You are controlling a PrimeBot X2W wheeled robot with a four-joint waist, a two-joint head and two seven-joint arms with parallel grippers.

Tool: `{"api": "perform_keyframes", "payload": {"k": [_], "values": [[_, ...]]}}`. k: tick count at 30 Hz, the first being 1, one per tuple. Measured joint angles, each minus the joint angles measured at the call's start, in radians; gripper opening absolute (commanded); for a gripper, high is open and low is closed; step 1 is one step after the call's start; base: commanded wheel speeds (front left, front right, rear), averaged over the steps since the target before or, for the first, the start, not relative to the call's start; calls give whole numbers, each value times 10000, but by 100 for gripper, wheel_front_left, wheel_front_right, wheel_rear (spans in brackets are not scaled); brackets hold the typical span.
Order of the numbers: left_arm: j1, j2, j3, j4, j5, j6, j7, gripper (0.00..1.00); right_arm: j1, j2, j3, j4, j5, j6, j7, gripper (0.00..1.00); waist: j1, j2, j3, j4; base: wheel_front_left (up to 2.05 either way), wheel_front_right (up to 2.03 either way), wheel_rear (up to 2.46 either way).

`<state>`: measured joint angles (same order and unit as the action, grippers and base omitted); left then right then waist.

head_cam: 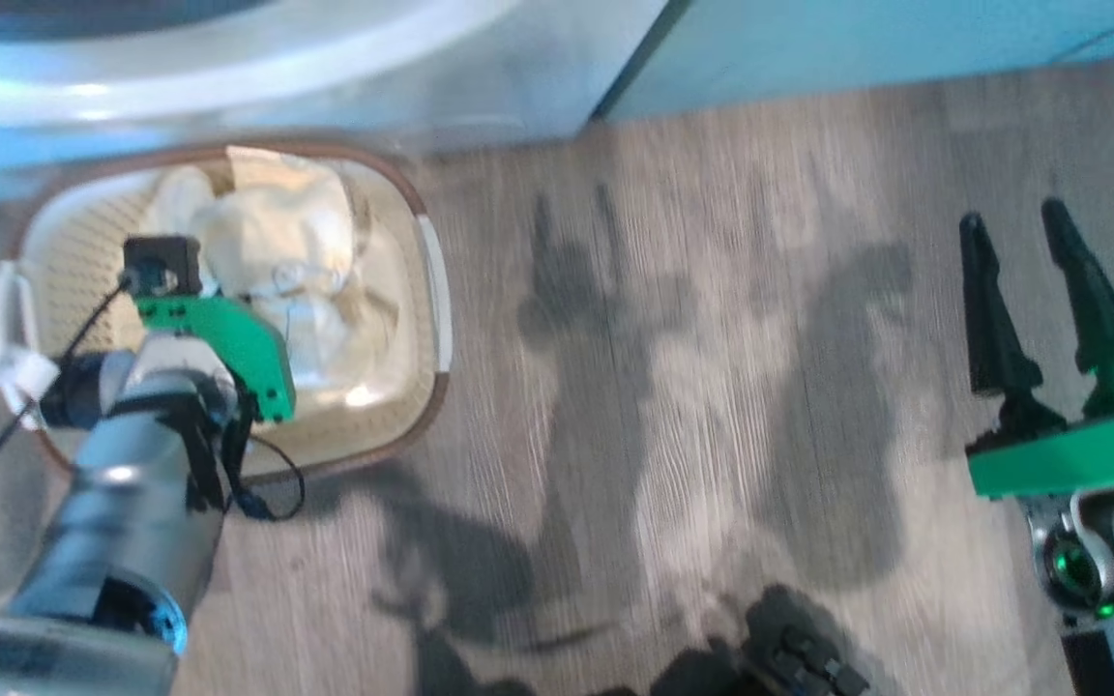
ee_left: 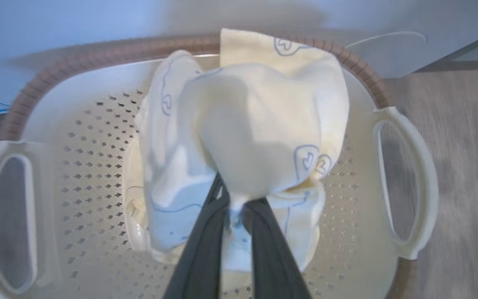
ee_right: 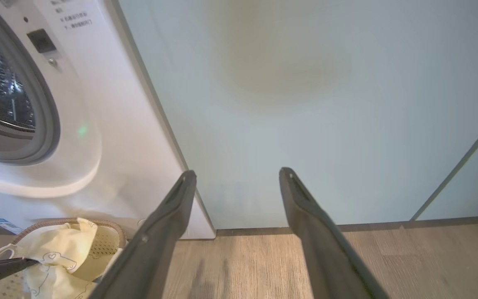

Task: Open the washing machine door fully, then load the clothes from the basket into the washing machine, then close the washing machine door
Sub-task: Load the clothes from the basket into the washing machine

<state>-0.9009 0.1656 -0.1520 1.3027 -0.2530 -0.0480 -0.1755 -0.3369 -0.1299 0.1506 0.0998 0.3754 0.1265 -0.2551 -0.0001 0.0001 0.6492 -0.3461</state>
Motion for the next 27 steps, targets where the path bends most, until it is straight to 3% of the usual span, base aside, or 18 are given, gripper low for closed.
{"api": "perform_keyframes", "payload": {"k": [13,27], "values": [[1854,-316,357,-435,-677,-464,-721,0,1697,-236,-188,359,-92,0,0,100,-1,0,-2784,476,0,0,0],[4752,-236,811,-3791,-744,-734,-725,0,3437,-255,-431,527,-249,0,2,100,-1,0,-5482,1091,0,0,0]]}}
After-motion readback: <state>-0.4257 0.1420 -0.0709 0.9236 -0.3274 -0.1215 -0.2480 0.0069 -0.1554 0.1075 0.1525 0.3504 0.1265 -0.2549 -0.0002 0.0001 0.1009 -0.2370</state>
